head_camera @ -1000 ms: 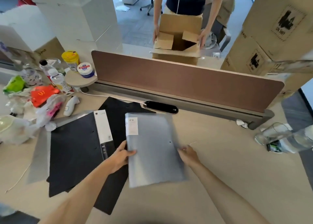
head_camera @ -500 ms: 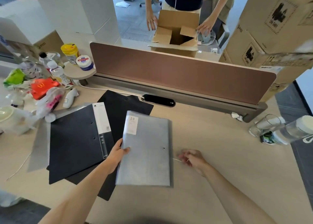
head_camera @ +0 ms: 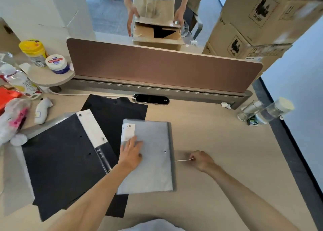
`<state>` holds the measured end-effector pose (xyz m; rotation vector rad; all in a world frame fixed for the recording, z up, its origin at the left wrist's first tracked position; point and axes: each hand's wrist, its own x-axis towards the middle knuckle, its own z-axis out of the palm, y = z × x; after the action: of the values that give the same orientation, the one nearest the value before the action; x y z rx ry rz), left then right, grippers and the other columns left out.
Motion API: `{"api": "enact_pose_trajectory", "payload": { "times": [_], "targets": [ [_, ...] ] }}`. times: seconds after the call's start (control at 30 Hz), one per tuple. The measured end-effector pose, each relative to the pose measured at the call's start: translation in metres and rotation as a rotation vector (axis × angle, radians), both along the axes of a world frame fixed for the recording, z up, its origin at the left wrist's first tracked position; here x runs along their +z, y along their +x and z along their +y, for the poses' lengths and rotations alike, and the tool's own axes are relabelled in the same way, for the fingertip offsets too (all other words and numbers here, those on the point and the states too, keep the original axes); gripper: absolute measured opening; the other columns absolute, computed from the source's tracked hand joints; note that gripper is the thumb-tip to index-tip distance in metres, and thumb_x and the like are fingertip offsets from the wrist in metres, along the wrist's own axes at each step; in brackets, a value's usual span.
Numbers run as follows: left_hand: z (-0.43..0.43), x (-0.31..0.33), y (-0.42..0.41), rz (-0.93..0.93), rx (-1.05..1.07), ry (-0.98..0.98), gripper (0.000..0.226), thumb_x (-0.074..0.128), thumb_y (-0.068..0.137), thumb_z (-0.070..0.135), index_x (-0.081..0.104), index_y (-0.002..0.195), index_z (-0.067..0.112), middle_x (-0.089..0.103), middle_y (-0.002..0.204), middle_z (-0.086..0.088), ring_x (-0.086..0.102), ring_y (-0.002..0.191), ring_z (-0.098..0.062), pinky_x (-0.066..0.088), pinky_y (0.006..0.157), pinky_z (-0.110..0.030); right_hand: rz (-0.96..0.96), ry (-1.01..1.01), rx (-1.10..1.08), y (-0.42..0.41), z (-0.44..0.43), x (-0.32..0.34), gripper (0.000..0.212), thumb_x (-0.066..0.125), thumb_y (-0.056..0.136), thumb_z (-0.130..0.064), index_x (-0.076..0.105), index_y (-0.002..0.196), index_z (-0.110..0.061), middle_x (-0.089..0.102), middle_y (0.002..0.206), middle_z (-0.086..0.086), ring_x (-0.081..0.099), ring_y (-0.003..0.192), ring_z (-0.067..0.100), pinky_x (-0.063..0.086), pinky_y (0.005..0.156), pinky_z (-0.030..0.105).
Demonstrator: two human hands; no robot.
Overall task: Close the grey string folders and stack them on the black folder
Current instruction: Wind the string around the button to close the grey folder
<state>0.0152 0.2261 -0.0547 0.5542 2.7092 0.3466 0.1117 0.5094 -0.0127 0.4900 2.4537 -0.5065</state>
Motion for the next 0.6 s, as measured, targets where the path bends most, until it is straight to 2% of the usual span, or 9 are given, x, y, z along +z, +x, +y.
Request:
{"api": "enact_pose_trajectory", "payload": {
  "times": [0.1,0.17,0.27,0.33,0.4,0.47,0.57,0.6],
  "targets": [
    [0.024,-0.006,0.0,0.003,-0.216,-0.003,0.052,0.047,0.091,0.023,0.036,0.142,0.024,0.011,0.157,-0.001,0.012,0.145,-0.023,0.01,0.119,-0.042,0.019,-0.03,0.019,0.009,-0.004,0.009,0.019,0.06,0.085,-0.019,0.072,0.099,-0.013,0.067,0.101,0.01,0.064,0.099,0.027,0.041,0.073,0.024],
    [0.043,-0.012,0.005,-0.03,-0.316,0.0,0.054,0.048,0.091,0.026,0.034,0.142,0.023,0.01,0.158,-0.002,0.01,0.146,-0.022,0.008,0.119,-0.044,0.075,-0.045,0.023,0.017,-0.007,0.012,0.02,0.061,0.087,-0.019,0.073,0.101,-0.011,0.056,0.098,0.011,0.059,0.104,0.03,0.042,0.082,0.026],
    [0.062,-0.02,0.014,-0.117,-0.435,-0.045,0.068,0.053,0.09,0.035,0.022,0.148,0.02,0.003,0.159,-0.003,0.0,0.147,-0.021,0.006,0.117,-0.052,0.194,-0.027,0.034,0.029,-0.007,0.013,0.02,0.06,0.091,-0.024,0.074,0.102,-0.014,0.052,0.12,0.011,0.045,0.12,0.026,0.038,0.1,0.028],
    [0.063,-0.022,0.018,-0.15,-0.544,-0.096,0.08,0.056,0.089,0.04,0.011,0.151,0.018,-0.003,0.16,-0.001,-0.006,0.147,-0.02,0.003,0.117,-0.054,0.271,0.003,0.038,0.036,-0.006,0.009,0.018,0.06,0.091,-0.026,0.075,0.097,-0.018,0.048,0.131,0.01,0.038,0.127,0.024,0.04,0.102,0.033],
    [0.059,-0.025,0.022,-0.174,-0.616,-0.108,0.084,0.056,0.089,0.042,0.005,0.152,0.02,-0.007,0.161,0.001,-0.011,0.147,-0.019,-0.002,0.118,-0.051,0.311,0.012,0.016,0.04,-0.003,0.005,0.014,0.06,0.091,-0.026,0.074,0.092,-0.021,0.049,0.129,0.006,0.037,0.125,0.022,0.044,0.098,0.037],
    [0.054,-0.028,0.025,-0.162,-0.66,-0.101,0.085,0.054,0.089,0.044,0.002,0.152,0.023,-0.01,0.161,0.002,-0.013,0.147,-0.018,-0.005,0.118,-0.047,0.305,-0.024,0.001,0.039,0.002,0.004,0.015,0.058,0.092,-0.026,0.072,0.092,-0.02,0.055,0.116,0.001,0.046,0.113,0.017,0.046,0.092,0.034],
    [0.044,-0.034,0.032,-0.122,-0.702,-0.102,0.085,0.049,0.091,0.048,-0.006,0.152,0.025,-0.014,0.16,0.002,-0.017,0.146,-0.016,-0.011,0.116,-0.042,0.246,-0.1,-0.059,0.034,0.012,0.007,0.014,0.056,0.09,-0.025,0.069,0.085,-0.025,0.058,0.075,-0.013,0.056,0.075,0.013,0.043,0.071,0.027],
    [0.04,-0.037,0.035,-0.091,-0.707,-0.115,0.086,0.046,0.092,0.049,-0.013,0.15,0.028,-0.015,0.16,0.002,-0.018,0.146,-0.017,-0.014,0.114,-0.04,0.243,-0.094,-0.077,0.033,0.017,0.007,0.013,0.056,0.088,-0.024,0.068,0.085,-0.027,0.058,0.069,-0.013,0.056,0.069,0.013,0.042,0.067,0.025]
  ]
}}
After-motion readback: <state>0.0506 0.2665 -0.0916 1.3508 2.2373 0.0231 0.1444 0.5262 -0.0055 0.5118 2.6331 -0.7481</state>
